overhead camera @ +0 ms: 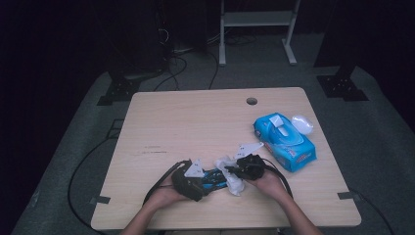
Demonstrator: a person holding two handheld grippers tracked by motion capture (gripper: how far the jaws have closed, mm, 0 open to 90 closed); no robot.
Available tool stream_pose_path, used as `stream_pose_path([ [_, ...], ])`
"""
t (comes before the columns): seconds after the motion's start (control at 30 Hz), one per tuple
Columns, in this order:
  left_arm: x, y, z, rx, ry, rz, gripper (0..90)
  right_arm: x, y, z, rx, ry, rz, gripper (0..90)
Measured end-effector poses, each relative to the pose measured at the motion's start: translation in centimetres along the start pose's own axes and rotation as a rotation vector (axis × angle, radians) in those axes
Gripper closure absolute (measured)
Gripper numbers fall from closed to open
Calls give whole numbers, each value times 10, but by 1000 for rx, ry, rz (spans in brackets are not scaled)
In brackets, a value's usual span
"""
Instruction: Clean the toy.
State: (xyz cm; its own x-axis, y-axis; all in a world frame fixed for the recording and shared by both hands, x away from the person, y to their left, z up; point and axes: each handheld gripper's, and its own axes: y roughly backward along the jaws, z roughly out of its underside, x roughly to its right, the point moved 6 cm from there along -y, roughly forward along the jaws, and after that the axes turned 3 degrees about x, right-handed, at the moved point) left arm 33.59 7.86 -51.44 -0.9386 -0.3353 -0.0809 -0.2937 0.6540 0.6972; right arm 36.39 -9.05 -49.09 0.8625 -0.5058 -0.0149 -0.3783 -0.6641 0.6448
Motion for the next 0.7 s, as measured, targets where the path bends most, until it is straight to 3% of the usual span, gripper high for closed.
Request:
stream_pose_path([
  [0.07, 0, 0, 0, 1, 0, 0, 235, 9, 8, 13, -15, -46, 31, 840],
  [0.2, 0, 0, 0, 3, 3, 1, 235, 18, 23, 31, -46, -71, 74, 844],
  [0.3, 0, 0, 0, 2, 2, 1, 235, 17, 27, 38, -61, -80, 71, 845],
  [0.37, 0, 0, 0, 1, 2, 3, 235, 11, 28, 41, -70, -60, 73, 843],
  [0.4, 0, 0, 0, 0, 1, 3, 235, 7, 30, 40, -69, -36, 78, 789],
  [0.53, 0, 0, 0, 3, 1, 2, 235, 4, 34, 33, -28, -30, 51, 624],
  [0.7, 0, 0, 0, 4, 2, 4, 234, -4, 31, 30, -18, 14, 12, 534],
])
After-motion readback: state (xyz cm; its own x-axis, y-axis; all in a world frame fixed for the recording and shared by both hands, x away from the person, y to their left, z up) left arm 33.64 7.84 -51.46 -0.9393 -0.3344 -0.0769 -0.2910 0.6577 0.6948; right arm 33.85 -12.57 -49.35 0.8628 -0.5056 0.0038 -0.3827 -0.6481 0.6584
